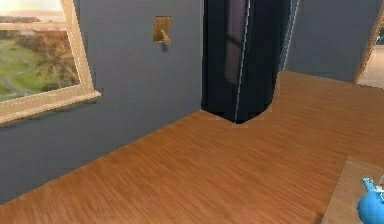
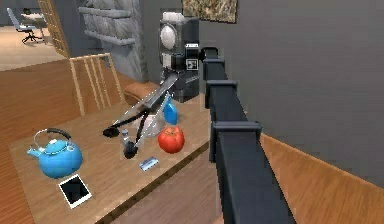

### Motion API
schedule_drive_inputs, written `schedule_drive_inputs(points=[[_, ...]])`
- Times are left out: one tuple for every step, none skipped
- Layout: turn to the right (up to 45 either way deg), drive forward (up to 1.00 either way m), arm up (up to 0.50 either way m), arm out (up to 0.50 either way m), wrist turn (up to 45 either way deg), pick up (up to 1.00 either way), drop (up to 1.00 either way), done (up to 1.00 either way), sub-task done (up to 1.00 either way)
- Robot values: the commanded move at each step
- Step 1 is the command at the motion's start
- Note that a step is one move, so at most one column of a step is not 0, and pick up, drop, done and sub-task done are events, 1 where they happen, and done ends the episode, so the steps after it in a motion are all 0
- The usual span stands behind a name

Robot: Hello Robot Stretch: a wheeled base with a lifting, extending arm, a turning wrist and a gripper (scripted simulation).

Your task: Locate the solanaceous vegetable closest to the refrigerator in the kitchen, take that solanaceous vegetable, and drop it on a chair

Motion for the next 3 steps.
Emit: schedule_drive_inputs(points=[[0.0, 0.0, 0.0, 0.0, 45.0, 0.0, 0.0, 0.0, 0.0], [0.0, 0.0, 0.0, 0.0, 45.0, 0.0, 0.0, 0.0, 0.0], [0.0, 0.0, 0.0, 0.0, 24.0, 0.0, 0.0, 0.0, 0.0]])
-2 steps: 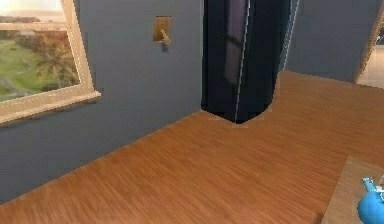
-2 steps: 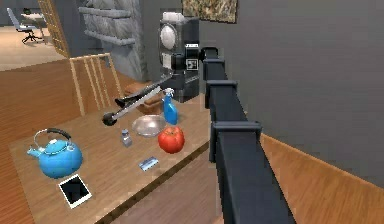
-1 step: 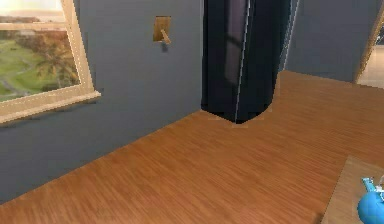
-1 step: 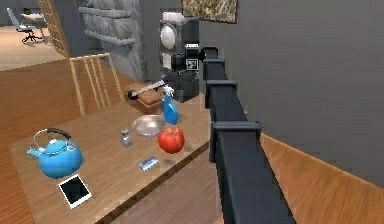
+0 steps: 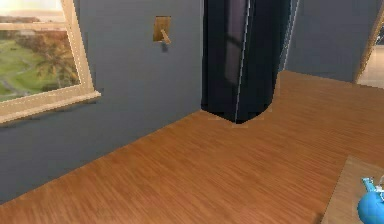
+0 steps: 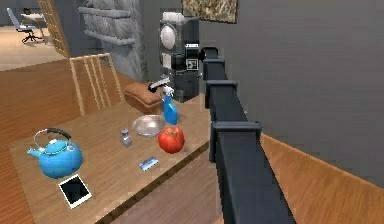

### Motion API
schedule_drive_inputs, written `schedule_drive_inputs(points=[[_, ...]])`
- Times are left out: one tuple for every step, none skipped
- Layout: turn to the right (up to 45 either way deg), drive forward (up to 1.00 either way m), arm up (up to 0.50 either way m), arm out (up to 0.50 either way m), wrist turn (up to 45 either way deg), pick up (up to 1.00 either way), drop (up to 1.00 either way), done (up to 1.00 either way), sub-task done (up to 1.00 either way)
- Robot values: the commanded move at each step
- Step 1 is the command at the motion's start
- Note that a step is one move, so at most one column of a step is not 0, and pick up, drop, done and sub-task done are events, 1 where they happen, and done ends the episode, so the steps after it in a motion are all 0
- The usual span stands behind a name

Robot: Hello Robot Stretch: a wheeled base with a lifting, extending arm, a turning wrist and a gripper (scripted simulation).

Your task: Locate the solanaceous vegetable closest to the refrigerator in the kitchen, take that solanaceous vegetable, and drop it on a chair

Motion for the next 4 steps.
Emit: schedule_drive_inputs(points=[[0.0, 0.0, -0.3, 0.0, 0.0, 0.0, 0.0, 0.0, 0.0], [0.0, 0.0, 0.0, 0.0, 0.0, 1.0, 0.0, 0.0, 0.0], [0.0, 0.0, 0.1, 0.0, 0.0, 0.0, 0.0, 0.0, 0.0], [0.0, 0.0, 0.2, 0.0, 0.0, 0.0, 0.0, 0.0, 0.0]])
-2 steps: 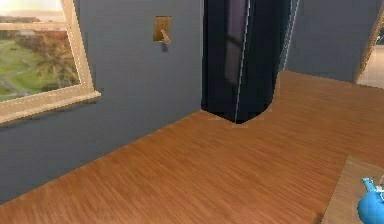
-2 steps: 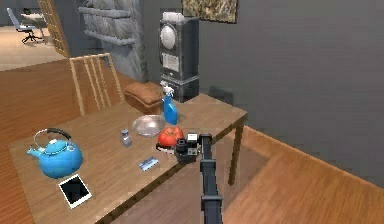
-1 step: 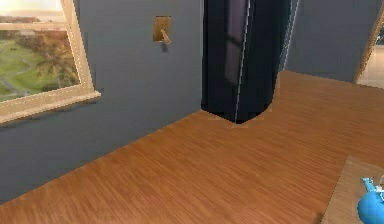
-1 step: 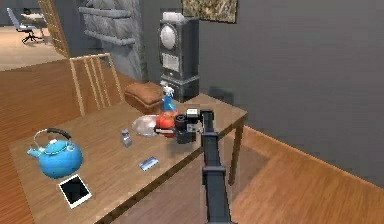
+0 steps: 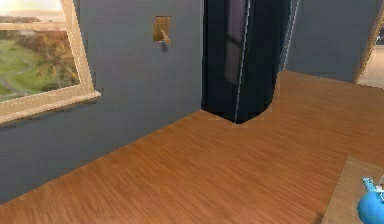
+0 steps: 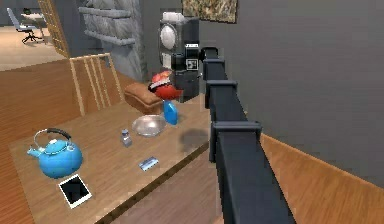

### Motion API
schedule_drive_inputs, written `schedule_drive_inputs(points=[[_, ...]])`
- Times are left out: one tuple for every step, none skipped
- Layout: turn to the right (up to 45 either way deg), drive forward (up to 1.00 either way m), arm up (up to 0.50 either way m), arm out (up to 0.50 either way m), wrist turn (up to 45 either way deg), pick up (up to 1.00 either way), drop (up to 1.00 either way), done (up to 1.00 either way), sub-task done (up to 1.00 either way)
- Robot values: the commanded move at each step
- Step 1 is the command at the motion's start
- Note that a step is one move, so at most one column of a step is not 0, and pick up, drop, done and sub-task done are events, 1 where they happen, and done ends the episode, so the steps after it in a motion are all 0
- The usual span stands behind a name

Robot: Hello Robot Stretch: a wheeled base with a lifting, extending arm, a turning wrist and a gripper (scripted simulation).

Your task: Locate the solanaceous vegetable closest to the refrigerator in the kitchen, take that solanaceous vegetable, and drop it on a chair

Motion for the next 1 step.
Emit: schedule_drive_inputs(points=[[0.0, 0.0, 0.0, 0.0, -45.0, 0.0, 0.0, 0.0, 0.0]])
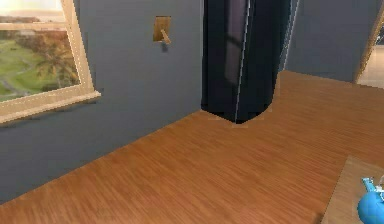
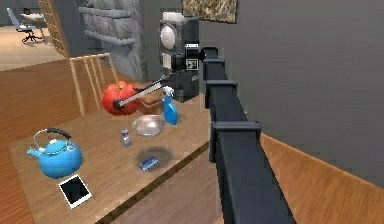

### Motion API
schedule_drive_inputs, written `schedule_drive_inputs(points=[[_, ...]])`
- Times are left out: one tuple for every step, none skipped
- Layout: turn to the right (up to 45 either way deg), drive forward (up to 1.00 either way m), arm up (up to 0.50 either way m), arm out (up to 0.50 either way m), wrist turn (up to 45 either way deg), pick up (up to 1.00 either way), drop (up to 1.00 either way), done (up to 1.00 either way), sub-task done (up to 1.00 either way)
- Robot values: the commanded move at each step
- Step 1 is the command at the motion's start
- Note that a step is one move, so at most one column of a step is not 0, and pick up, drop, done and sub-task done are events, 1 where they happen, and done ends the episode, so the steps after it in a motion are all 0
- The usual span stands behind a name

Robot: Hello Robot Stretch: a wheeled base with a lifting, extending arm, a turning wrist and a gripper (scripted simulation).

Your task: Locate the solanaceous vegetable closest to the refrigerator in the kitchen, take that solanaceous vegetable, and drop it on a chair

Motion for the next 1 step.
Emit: schedule_drive_inputs(points=[[0.0, 0.0, 0.0, 0.0, -45.0, 0.0, 0.0, 0.0, 0.0]])
